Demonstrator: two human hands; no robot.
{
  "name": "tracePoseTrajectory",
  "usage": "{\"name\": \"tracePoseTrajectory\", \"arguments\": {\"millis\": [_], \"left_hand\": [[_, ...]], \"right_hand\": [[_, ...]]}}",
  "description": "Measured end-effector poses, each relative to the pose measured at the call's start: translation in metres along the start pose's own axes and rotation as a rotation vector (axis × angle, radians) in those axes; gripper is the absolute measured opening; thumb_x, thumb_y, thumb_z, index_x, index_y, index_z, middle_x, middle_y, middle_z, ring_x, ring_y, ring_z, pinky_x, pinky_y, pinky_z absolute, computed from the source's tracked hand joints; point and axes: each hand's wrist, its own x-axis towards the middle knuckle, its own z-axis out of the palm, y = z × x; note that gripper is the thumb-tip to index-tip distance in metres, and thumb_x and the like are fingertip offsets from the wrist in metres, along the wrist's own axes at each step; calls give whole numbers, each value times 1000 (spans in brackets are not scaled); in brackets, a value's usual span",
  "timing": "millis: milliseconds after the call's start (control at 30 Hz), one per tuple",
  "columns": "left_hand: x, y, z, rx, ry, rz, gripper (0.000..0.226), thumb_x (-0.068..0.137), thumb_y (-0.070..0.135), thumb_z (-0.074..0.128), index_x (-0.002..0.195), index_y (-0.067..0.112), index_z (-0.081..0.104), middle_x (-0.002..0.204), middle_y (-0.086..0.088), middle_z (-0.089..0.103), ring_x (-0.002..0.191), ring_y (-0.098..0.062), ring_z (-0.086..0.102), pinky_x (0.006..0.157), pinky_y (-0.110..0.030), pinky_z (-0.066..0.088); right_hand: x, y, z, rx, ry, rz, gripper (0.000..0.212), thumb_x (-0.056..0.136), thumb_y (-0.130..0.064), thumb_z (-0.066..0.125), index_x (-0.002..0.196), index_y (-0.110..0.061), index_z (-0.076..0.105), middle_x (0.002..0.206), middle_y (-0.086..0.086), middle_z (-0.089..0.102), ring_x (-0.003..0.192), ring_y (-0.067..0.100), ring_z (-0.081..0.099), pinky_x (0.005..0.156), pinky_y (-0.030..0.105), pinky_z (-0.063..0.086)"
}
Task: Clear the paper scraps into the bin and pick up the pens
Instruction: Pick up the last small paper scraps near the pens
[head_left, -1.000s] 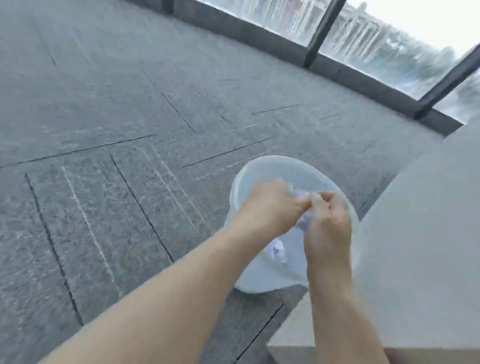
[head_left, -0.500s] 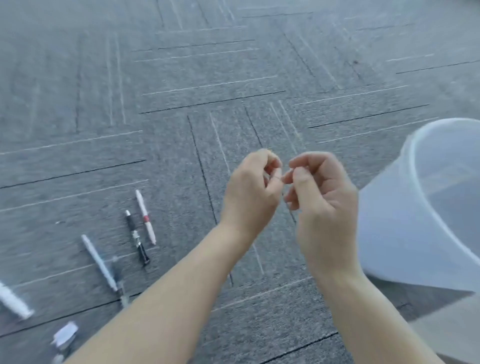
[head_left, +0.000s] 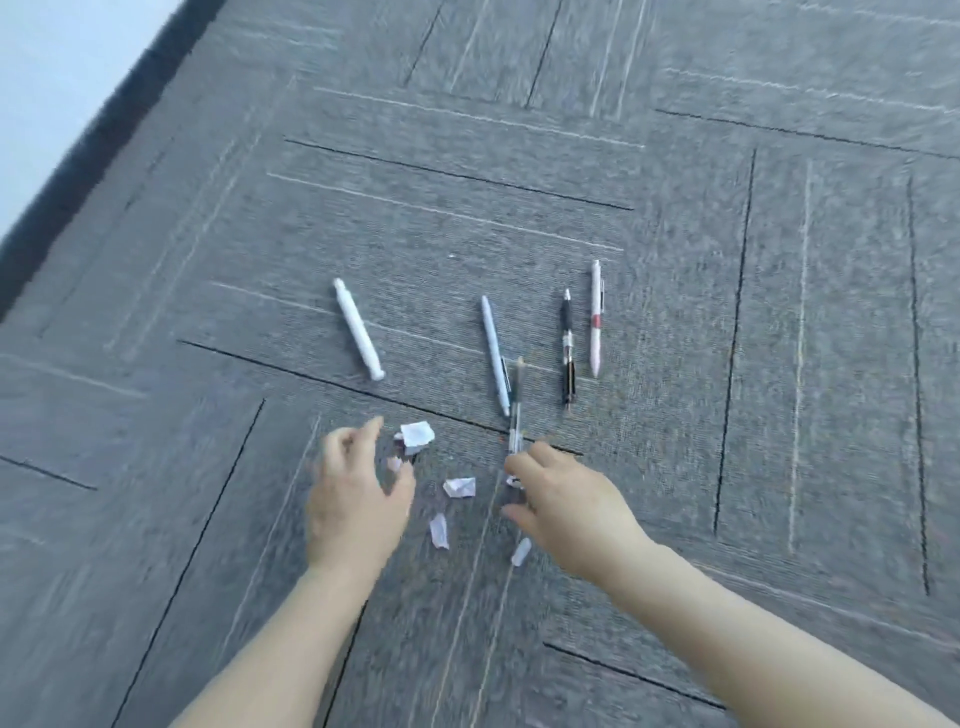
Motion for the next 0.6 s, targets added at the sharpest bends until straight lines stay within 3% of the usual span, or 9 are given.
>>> {"name": "tracePoseTrajectory", "arguments": {"millis": [133,233,300,400,500,600], "left_hand": [[4,6,6,181,-151,131,73,84,58,52,144,31,22,126,1,35,109,-19,46,75,-35,45],[19,14,11,301,-184,231,64,89,56,46,142,27,25,119,-2,35,101,-18,47,70,-31,44],[26,12,15,318,-133,293,40,93,46,48,123,22,40,106,-2,39,87,-18,46,61,-29,40],[25,-1,22,381,-64,448,14,91,26,56,92,15,48,87,-3,47,73,-18,42,50,-28,32],[25,-11,21,383,-26,593,17,88,23,56,78,13,45,70,-4,48,58,-21,47,40,-28,31],[29,-19,17,326,-56,647,20,94,28,36,80,15,37,64,-2,46,50,-22,48,37,-29,34]], "right_hand": [[12,-1,11,-90,8,-17,25,96,-20,57,118,-15,47,108,4,52,86,28,62,65,42,54],[19,-2,14,-149,21,-18,17,91,-4,60,101,-14,50,97,3,52,71,26,62,50,34,46],[19,-5,13,-135,22,-25,13,92,-2,59,96,-12,52,95,3,53,69,26,63,51,33,44],[17,-16,13,-58,72,-90,4,95,-9,56,92,-11,54,92,1,51,61,25,58,52,38,52],[24,-32,20,-16,45,-155,10,91,-4,58,89,-11,50,89,3,46,51,25,48,44,40,46],[35,-40,26,-70,1,-163,21,91,-11,60,108,-11,48,100,5,45,62,23,47,50,35,35]]}}
